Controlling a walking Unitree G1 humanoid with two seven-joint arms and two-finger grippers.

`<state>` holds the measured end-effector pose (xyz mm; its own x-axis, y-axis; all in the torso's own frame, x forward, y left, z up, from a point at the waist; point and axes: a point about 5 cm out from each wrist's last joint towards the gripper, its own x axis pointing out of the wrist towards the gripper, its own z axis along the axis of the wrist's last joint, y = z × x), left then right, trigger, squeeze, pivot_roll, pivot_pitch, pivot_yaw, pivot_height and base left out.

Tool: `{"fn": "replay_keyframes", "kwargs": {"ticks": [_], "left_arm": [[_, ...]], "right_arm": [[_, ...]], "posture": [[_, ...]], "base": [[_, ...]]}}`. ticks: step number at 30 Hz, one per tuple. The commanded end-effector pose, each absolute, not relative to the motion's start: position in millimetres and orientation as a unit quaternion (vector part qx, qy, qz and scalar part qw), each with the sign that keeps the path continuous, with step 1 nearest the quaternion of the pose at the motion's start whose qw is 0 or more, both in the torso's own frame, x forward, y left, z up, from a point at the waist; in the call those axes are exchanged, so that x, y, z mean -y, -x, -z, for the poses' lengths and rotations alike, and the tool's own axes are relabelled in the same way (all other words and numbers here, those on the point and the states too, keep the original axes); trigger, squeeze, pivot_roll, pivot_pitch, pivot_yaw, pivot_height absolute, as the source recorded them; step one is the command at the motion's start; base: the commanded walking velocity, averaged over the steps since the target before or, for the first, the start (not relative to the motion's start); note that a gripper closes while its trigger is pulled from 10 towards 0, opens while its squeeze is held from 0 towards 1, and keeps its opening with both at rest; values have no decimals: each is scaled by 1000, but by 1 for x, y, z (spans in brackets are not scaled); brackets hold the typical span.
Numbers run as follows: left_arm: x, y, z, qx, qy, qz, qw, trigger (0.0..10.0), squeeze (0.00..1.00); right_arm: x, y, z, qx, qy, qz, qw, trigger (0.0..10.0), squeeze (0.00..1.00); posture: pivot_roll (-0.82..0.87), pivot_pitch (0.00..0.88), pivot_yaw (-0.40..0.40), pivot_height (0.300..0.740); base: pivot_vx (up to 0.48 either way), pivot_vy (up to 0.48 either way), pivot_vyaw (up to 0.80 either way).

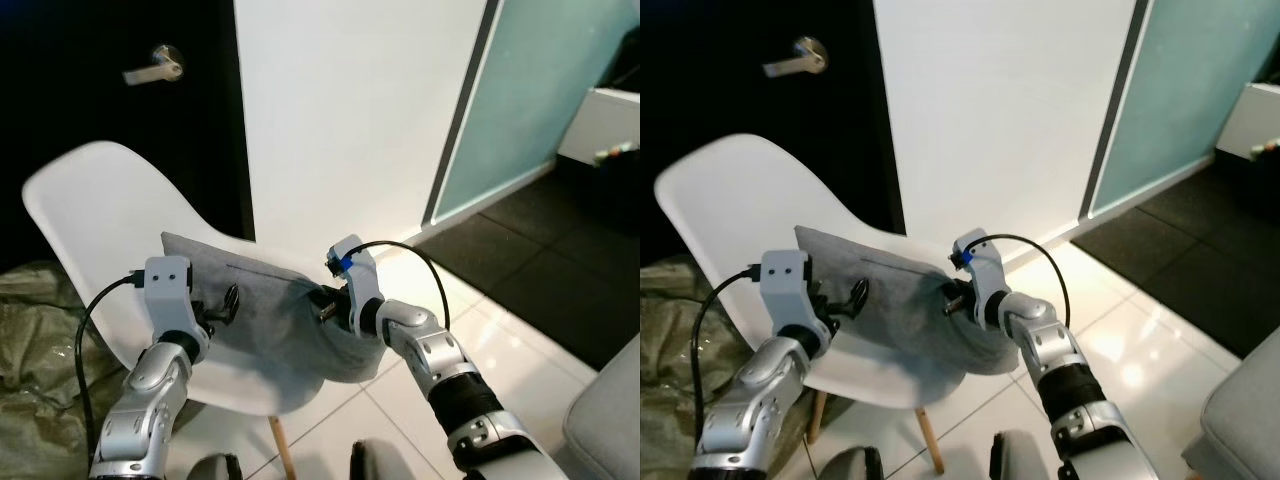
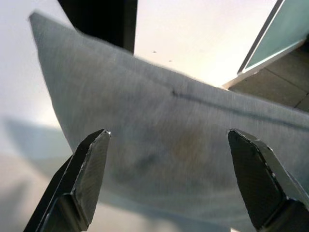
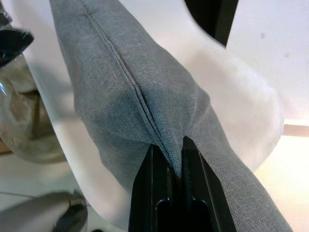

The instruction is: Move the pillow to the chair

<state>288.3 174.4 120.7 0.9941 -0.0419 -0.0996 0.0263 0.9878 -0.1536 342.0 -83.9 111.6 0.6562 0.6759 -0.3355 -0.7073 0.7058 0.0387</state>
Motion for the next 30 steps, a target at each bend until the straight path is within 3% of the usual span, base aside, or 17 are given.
{"fn": "replay_keyframes", "kwargs": {"ticks": [1,16,18,23,30], "left_arm": [[-177,-286,-122,-53,68,16,996,10000,0],[-177,-288,-133,-38,66,10,997,10000,0],[-178,-286,-142,-25,66,0,997,10000,0],[-188,-282,-153,-9,57,-25,998,10000,0],[-202,-277,-159,-1,42,-58,997,10000,0]], "right_arm": [[73,-342,-127,-129,45,-409,902,10000,0],[37,-362,-162,-49,37,-439,897,10000,0],[11,-361,-178,-26,1,-488,872,10000,0],[-18,-356,-204,15,-46,-536,843,10000,0],[-30,-352,-217,36,-87,-557,825,10000,0]], "posture": [[-76,28,-40,570],[-58,41,-50,546],[-37,57,-60,546],[-15,78,-69,546],[-11,84,-71,546]], "base": [[0,0,0],[0,0,0],[0,0,0],[0,0,0],[0,0,0]]}}
